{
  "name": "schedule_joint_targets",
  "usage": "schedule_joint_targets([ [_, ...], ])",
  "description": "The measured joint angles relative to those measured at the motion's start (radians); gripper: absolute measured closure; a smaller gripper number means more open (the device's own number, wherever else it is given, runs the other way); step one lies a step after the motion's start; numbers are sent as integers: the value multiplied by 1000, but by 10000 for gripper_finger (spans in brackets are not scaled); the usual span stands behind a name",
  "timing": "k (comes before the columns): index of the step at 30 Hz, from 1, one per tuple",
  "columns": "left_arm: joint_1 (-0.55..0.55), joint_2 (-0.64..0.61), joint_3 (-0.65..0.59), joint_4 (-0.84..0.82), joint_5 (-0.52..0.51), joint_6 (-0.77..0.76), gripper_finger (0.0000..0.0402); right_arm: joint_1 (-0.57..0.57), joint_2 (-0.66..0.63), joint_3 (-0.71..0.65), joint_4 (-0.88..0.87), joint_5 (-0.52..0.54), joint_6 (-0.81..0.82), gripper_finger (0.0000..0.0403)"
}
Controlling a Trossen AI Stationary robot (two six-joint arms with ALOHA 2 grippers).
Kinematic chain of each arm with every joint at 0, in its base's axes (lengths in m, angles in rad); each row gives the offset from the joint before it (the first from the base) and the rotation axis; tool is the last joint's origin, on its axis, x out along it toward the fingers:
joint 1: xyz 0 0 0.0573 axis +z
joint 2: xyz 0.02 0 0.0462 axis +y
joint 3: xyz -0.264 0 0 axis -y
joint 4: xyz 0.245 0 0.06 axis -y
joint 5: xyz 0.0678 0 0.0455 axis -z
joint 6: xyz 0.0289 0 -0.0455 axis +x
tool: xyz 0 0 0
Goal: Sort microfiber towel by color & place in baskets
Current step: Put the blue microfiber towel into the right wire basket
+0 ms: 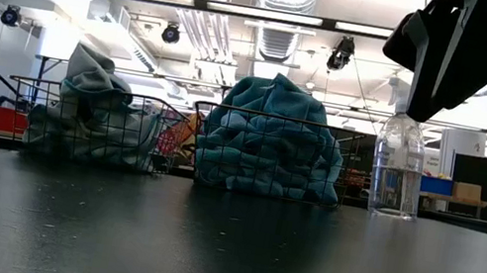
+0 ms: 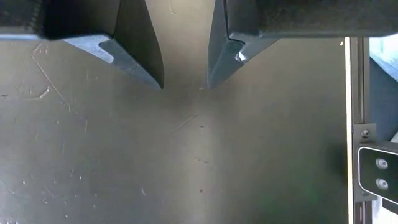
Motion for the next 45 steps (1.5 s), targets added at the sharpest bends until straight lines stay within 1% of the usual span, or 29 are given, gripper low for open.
schedule_joint_targets([
  [10, 2, -7, 8, -10, 103, -24, 272, 0, 0, 0, 1, 1, -3, 284],
  [22, 33, -23, 9, -10, 103, 119, 272, 0, 0, 0, 1, 1, -15, 284],
  [36, 61, -37, 9, 35, 95, 155, 272, 0, 0, 0, -8, 0, -15, 284],
  [45, 63, -37, -1, 52, 95, 144, 272, 0, 0, 0, -11, -1, -15, 284],
])
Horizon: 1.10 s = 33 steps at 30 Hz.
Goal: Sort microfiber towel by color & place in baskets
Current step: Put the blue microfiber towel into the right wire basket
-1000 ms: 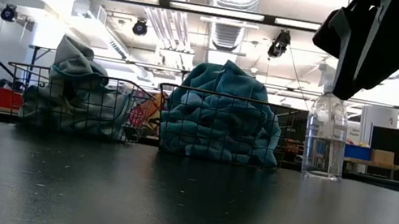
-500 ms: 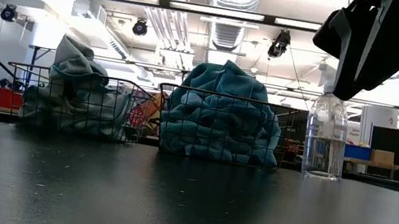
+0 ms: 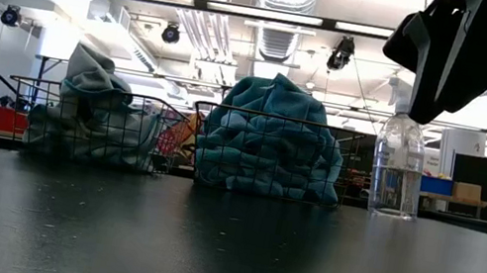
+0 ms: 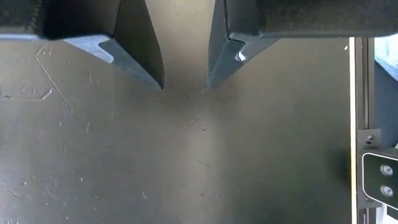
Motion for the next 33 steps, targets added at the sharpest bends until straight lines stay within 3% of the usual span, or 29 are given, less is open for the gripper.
schedule_joint_targets([
  [6, 5, -52, -101, 96, 0, 2, 272, 0, 0, 0, 0, 0, 0, 284],
  [17, 18, -230, -469, 500, 64, -11, 272, 0, 0, 0, 0, 0, 0, 284],
  [24, 20, -246, -495, 499, 56, 43, 272, 0, 0, 0, 1, 0, 2, 284],
  [33, 21, -246, -496, 506, 55, -12, 272, 0, 0, 0, 1, 0, 29, 284],
])
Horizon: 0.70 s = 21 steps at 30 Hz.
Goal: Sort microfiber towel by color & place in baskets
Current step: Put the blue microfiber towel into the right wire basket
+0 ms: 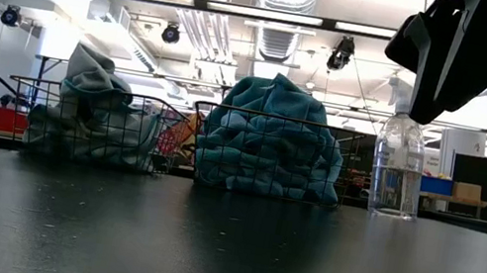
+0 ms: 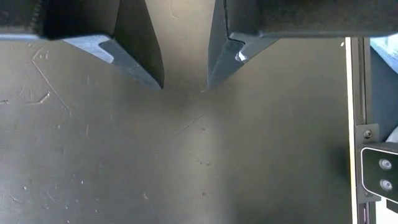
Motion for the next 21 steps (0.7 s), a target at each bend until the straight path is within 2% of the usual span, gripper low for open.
schedule_joint_targets([
  [11, 3, 0, -3, 2, -1, -5, 273, 0, 0, 0, 0, 0, 2, 284],
  [14, 3, 0, -3, 1, -3, 15, 284, 0, 0, 0, 1, 0, 2, 284],
  [17, 4, 0, -3, 0, -4, 31, 315, 0, 0, 0, 2, 1, 2, 284],
  [21, 6, 0, -4, -3, -3, 40, 384, 0, 0, 0, 3, 1, 2, 284],
])
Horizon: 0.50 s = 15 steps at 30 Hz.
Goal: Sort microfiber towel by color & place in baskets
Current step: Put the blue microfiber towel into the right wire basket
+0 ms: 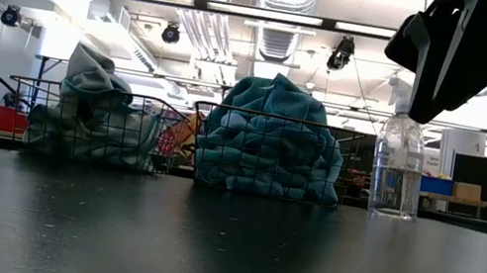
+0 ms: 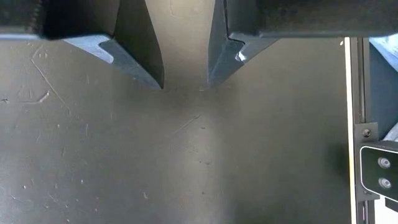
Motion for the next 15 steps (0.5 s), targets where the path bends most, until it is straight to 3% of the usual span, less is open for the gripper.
schedule_joint_targets([
  [11, 16, -50, 0, -110, 35, -1, 399, 0, 0, 0, 0, 0, 0, 284],
  [15, 29, -110, 35, -281, -53, -53, 400, 0, 0, 0, 0, 0, 0, 284],
])
